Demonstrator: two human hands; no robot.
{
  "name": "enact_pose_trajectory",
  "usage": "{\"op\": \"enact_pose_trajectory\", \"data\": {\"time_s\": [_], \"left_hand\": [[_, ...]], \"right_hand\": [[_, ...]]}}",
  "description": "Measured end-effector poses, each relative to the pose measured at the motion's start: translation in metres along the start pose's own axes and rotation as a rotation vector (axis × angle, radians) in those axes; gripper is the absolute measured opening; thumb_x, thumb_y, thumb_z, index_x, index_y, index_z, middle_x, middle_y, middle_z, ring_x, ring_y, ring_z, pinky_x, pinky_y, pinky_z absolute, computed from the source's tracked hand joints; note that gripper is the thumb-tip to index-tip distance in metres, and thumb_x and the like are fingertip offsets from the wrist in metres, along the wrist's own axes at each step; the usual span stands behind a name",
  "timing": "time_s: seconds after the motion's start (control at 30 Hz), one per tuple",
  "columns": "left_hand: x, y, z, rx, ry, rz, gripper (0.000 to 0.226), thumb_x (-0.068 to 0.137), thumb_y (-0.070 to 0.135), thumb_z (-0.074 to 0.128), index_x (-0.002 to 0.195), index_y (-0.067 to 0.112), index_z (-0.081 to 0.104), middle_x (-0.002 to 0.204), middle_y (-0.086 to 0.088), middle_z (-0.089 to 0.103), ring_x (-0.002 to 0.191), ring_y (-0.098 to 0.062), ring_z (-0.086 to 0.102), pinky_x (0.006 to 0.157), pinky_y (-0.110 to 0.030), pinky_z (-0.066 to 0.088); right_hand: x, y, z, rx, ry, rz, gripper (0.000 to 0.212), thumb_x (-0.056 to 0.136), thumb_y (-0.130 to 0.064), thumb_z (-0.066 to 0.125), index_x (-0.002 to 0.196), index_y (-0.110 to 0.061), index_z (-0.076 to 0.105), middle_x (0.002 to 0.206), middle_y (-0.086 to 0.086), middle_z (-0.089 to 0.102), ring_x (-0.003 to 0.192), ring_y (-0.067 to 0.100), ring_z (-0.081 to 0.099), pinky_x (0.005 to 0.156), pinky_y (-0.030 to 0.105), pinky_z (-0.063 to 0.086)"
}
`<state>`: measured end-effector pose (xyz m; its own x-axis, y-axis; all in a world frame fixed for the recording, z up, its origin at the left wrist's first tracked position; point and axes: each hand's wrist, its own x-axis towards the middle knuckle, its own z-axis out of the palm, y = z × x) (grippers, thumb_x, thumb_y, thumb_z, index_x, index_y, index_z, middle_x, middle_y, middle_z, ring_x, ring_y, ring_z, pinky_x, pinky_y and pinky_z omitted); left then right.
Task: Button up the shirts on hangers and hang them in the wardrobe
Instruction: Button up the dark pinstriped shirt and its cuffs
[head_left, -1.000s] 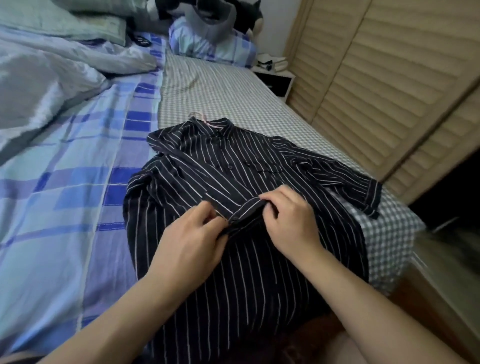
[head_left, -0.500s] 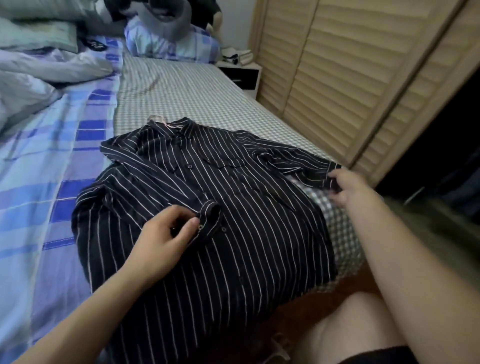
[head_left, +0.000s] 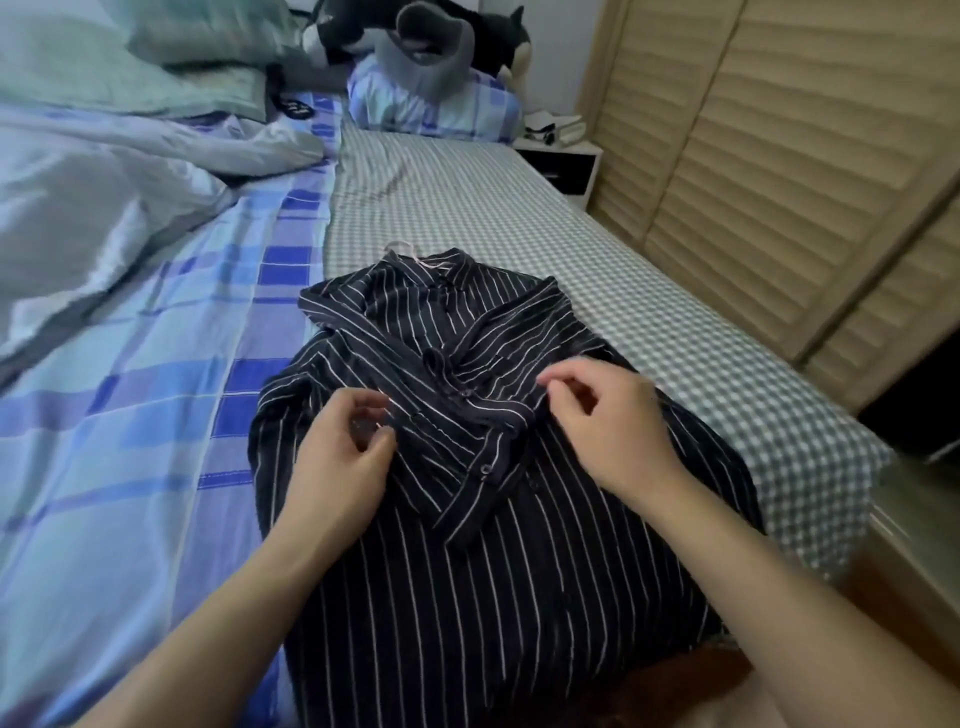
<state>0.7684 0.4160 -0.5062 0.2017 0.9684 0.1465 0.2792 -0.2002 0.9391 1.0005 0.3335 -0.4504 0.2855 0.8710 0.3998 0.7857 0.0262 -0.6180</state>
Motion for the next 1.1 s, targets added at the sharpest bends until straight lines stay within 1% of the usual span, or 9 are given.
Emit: {"op": "enact_pose_trajectory", "data": {"time_s": [0.07,0.23,0.37,0.47,0.67,0.8,0.9,1.03,1.1], "left_hand": [[0.003,0.000,0.005,0.115,0.018,0.065,0.022,0.097,0.012,0.061,0.106,0.031,0.060,0.102,0.010,0.066,0.088,-0.005,0.064,0.076,-0.017,0.049],[0.004,-0.003,0.012,0.239,0.075,0.212,0.025,0.093,0.009,0.064,0.097,0.033,0.060,0.094,0.016,0.058,0.087,-0.001,0.057,0.073,-0.007,0.040],[0.001,-0.009,0.018,0.310,0.116,0.362,0.021,0.090,0.007,0.067,0.100,0.025,0.065,0.104,0.012,0.057,0.103,-0.010,0.054,0.089,-0.018,0.041],[0.003,-0.007,0.020,0.270,0.102,0.510,0.020,0.090,-0.002,0.066,0.102,0.014,0.070,0.113,0.006,0.062,0.119,-0.012,0.058,0.101,-0.024,0.045],[0.066,0.009,0.031,0.602,-0.382,0.747,0.037,0.086,-0.003,0.068,0.120,0.011,0.071,0.128,-0.001,0.067,0.137,-0.017,0.050,0.119,-0.021,0.029],[0.092,0.027,0.047,0.900,-0.516,0.808,0.038,0.083,0.008,0.066,0.118,0.022,0.072,0.116,0.003,0.069,0.113,-0.023,0.060,0.094,-0.045,0.050],[0.097,0.048,0.050,1.034,-0.405,0.912,0.022,0.085,0.022,0.061,0.103,0.027,0.072,0.092,0.009,0.064,0.101,-0.022,0.057,0.089,-0.040,0.043],[0.089,0.067,0.056,0.925,-0.183,1.064,0.013,0.084,0.011,0.056,0.093,0.013,0.066,0.087,-0.001,0.057,0.092,-0.026,0.055,0.102,-0.040,0.041],[0.078,0.073,0.063,0.833,-0.200,1.045,0.007,0.087,0.006,0.059,0.092,0.009,0.064,0.086,-0.005,0.054,0.082,-0.027,0.054,0.082,-0.036,0.046]], "right_hand": [[0.013,0.004,-0.001,0.054,0.163,0.023,0.017,0.098,-0.010,0.060,0.101,-0.019,0.073,0.079,-0.014,0.065,0.064,-0.007,0.057,0.056,0.007,0.041],[0.025,0.017,0.036,0.059,0.112,0.011,0.011,0.095,-0.017,0.065,0.095,-0.021,0.075,0.097,-0.011,0.066,0.094,0.002,0.061,0.083,0.009,0.044],[0.033,0.010,0.063,-0.045,-0.196,0.012,0.030,0.093,-0.046,0.064,0.114,-0.025,0.070,0.108,-0.013,0.062,0.110,0.007,0.053,0.097,0.026,0.044],[0.025,0.014,0.074,-0.178,-0.325,0.055,0.037,0.091,-0.046,0.068,0.121,-0.023,0.064,0.112,-0.008,0.058,0.110,0.012,0.055,0.095,0.031,0.048],[0.024,0.018,0.059,-0.149,-0.353,0.067,0.020,0.093,-0.026,0.071,0.112,-0.025,0.065,0.112,-0.009,0.059,0.108,0.014,0.058,0.092,0.032,0.049],[0.024,0.022,0.045,-0.134,-0.261,-0.015,0.021,0.092,-0.017,0.070,0.112,-0.025,0.069,0.107,-0.011,0.058,0.101,0.013,0.059,0.087,0.030,0.051],[0.025,0.025,0.032,-0.096,-0.152,-0.113,0.018,0.089,-0.009,0.073,0.104,-0.020,0.073,0.099,-0.012,0.056,0.094,0.010,0.059,0.084,0.028,0.053],[0.025,0.026,0.006,0.037,0.029,-0.156,0.013,0.086,-0.006,0.076,0.096,-0.014,0.076,0.093,-0.009,0.060,0.088,0.002,0.059,0.081,0.013,0.047],[0.023,0.029,-0.008,0.074,0.103,-0.145,0.013,0.084,-0.007,0.078,0.093,-0.016,0.077,0.091,-0.010,0.060,0.090,0.002,0.059,0.082,0.010,0.043]]}}
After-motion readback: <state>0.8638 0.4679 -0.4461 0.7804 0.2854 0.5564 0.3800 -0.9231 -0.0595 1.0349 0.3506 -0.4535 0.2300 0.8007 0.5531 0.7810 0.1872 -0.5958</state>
